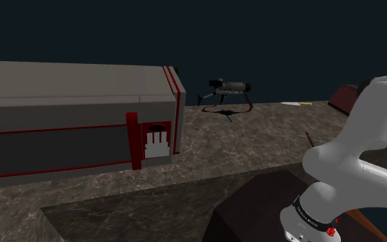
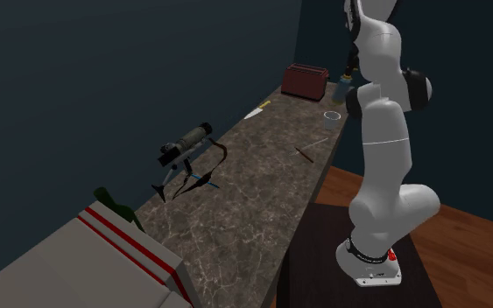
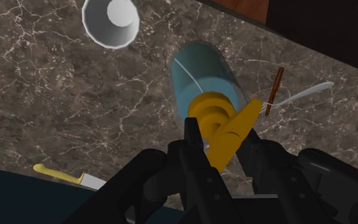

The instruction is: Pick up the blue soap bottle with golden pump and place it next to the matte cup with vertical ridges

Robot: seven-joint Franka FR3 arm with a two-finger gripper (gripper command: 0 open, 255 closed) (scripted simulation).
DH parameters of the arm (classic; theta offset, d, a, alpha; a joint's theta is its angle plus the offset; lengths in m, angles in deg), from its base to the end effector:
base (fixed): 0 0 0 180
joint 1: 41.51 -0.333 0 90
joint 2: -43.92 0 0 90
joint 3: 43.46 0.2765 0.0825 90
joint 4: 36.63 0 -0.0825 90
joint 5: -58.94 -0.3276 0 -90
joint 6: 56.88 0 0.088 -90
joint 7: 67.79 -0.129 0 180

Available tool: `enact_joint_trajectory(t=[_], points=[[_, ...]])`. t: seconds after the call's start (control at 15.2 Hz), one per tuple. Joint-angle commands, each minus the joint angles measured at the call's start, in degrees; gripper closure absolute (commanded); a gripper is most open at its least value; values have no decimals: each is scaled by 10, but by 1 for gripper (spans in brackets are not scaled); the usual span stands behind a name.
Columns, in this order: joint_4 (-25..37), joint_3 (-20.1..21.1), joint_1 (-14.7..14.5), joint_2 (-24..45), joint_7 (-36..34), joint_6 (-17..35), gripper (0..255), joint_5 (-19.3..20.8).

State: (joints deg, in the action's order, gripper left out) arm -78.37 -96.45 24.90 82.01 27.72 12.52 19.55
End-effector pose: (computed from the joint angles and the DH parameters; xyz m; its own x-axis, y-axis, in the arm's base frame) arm 0.0166 -0.5940 0.5687 0.9907 -0.0452 0.1280 -0.0459 -0.9989 0.0028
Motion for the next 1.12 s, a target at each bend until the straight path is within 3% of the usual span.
enact_joint_trajectory(t=[0.0,0.46,1.06], points=[[-40,-8,-20,-10,14,21,255,9],[-180,-34,-100,-45,40,105,255,41],[-293,-47,-154,-63,59,187,255,56]])
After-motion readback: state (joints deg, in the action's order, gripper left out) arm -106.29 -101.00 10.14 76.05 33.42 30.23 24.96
